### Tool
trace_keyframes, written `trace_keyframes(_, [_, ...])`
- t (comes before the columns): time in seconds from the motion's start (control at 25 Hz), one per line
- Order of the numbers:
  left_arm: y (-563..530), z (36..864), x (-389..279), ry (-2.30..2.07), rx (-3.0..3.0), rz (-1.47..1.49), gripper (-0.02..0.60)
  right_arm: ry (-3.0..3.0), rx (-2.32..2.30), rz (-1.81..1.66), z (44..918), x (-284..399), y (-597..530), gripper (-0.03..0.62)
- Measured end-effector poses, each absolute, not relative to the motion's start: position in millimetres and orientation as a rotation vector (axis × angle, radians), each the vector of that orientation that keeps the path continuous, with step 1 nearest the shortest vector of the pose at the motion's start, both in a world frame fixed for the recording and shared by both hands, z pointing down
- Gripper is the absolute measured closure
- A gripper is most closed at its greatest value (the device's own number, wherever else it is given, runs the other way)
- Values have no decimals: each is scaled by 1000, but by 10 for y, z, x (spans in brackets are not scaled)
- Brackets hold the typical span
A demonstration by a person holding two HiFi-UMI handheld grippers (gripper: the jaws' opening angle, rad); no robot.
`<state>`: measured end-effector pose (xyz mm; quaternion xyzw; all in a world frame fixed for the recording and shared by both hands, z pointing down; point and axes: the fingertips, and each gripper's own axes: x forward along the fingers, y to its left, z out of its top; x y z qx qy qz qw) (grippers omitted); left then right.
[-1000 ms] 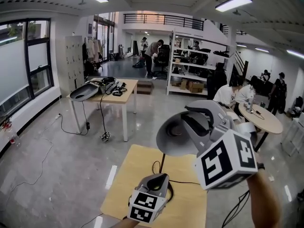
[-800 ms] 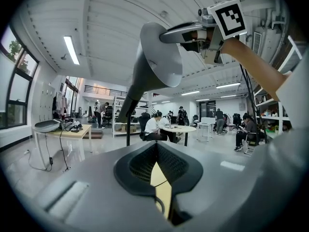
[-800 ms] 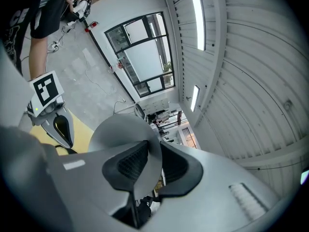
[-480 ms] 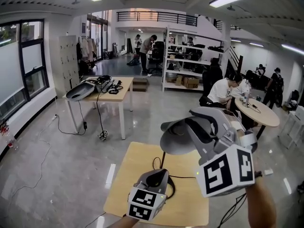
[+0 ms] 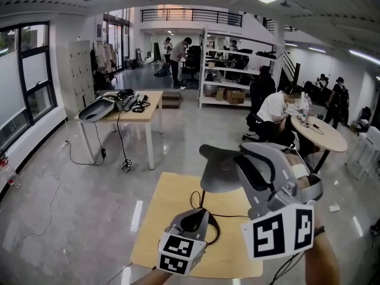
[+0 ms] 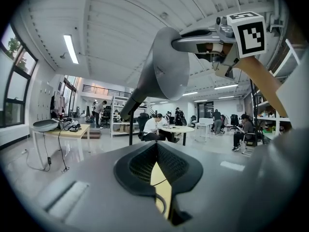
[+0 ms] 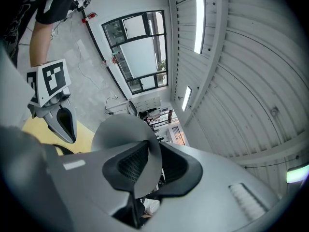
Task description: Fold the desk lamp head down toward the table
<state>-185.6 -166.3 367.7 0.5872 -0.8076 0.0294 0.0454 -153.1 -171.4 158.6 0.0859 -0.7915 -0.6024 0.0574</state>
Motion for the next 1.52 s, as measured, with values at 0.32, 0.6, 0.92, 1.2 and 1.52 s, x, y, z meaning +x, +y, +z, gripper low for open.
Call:
trace_keyframes(0.32, [-1556,3691,-1870,-2468,1762,74,568,-2413,314,-1842,1755,-1355,-1596,520])
trace_keyframes(0.6, [-1515,3726,-1856,-2463,1745,67,568,-2399,360,-1876,1937,-1232,-1524,531])
trace_keyframes(0.92, [-1402,3814,-1861,-2459,1705,59,568,-2402,379,-1878,2259,-1168,-1468,545])
trace_keyframes(1.2, [-1362,3880,-1840,-2445,1691,63,568,-2404,418,-1863,2570,-1173,-1534,549])
trace_keyframes(1.52, [-1361,3940,-1853,-2434,1676,69,568,-2408,461,-1850,2928,-1163,-1587,553])
